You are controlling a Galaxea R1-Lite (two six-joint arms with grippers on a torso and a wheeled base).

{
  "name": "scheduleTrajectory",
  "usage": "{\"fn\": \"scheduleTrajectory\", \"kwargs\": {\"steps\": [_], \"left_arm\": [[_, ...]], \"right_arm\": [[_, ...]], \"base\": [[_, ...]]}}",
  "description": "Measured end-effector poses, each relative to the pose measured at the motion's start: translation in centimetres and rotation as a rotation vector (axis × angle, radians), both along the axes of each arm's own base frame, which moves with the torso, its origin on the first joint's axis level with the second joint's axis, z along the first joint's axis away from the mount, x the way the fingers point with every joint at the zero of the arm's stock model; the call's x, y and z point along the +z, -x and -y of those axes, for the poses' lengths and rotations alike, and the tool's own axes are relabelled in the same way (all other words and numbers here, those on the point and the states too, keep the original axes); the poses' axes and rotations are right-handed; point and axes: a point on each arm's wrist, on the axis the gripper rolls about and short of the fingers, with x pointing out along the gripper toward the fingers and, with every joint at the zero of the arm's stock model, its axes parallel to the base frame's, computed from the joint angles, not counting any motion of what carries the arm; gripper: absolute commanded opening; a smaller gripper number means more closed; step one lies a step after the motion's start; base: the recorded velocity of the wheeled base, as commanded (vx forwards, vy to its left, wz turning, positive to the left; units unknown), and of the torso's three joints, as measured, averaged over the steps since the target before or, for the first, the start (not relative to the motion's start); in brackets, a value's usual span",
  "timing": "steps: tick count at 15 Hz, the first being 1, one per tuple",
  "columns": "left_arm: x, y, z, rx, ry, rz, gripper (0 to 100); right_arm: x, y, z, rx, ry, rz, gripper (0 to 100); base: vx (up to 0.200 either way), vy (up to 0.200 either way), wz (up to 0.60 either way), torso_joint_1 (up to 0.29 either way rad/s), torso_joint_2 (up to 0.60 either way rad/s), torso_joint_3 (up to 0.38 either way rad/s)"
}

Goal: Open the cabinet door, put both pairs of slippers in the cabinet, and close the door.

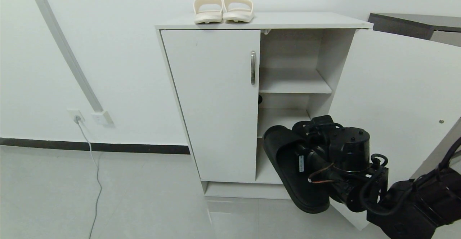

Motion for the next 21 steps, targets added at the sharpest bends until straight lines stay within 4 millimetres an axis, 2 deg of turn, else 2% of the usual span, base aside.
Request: {"fn": "scheduleTrajectory", "kwargs": {"steps": [4,7,12,15,21], "left_arm": [[-1.9,0.2,0.7,-0.270,0.025,-0.079,0],[-1.9,0.4,0.6,-0.371,-0.004,-0.057,0],[-2.0,0.9,0.6,-0.400,0.003,0.004,0],[-2.0,0.9,0.6,-0.397,0.004,0.015,0],[-2.1,1.0,0.6,-0.398,0.000,0.018,0]], "right_arm": [[-0.2,0.3,-0.2,0.012,0.005,-0.007,0],[-0.3,0.6,-0.4,0.021,0.008,-0.009,0],[-0.5,0.7,-0.7,0.031,0.010,-0.010,0],[-0.2,-0.3,-1.7,0.016,-0.011,0.034,0],[0.0,-4.1,-5.4,-0.163,-0.053,0.120,0]], "base": [[0.000,0.000,0.00,0.000,0.00,0.000],[0.000,0.000,0.00,0.000,0.00,0.000],[0.000,0.000,0.00,0.000,0.00,0.000],[0.000,0.000,0.00,0.000,0.00,0.000],[0.000,0.000,0.00,0.000,0.00,0.000]]}}
